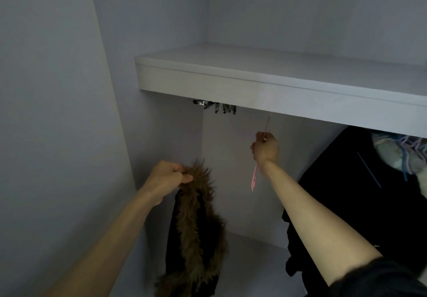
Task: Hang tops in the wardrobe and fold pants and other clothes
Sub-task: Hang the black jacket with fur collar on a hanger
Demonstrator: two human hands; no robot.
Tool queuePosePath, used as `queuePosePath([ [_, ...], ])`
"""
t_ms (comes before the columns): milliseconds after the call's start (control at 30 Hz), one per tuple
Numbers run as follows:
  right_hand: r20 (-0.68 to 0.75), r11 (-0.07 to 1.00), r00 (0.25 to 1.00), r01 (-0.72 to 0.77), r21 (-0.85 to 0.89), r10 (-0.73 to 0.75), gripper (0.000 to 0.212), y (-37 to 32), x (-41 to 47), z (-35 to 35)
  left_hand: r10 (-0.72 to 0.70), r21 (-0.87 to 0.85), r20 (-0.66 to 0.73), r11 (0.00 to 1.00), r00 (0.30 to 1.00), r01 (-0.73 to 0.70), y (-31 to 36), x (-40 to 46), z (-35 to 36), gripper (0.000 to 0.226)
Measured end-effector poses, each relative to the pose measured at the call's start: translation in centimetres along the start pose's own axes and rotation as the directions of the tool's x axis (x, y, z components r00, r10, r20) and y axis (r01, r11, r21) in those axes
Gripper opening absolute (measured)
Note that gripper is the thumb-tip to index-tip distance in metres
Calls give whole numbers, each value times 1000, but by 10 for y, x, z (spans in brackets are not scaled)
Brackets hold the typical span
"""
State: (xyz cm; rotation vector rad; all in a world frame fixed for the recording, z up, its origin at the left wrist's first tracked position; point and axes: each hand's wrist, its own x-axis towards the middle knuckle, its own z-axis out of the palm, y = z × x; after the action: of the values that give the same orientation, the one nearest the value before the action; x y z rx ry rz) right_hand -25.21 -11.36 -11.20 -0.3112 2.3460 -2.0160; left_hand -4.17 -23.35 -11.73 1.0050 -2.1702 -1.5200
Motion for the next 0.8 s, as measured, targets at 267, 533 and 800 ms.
queuePosePath([
  [267, 90, 996, 996, 16, 85, -23, 41, -8, 4, -32, 9, 14, 51, 1000, 999, -10, 11, 6, 14, 17],
  [533, 158, 957, 987, -80, 277, 36, 34, -16, 1, -47, 7, -8, 75, 1000, 997, -6, 6, 0, 23, 11],
  [800, 222, 964, 975, -70, 257, 11, 26, -25, -8, -36, -14, -40, 46, 999, 999, 16, 3, -3, 21, 8],
])
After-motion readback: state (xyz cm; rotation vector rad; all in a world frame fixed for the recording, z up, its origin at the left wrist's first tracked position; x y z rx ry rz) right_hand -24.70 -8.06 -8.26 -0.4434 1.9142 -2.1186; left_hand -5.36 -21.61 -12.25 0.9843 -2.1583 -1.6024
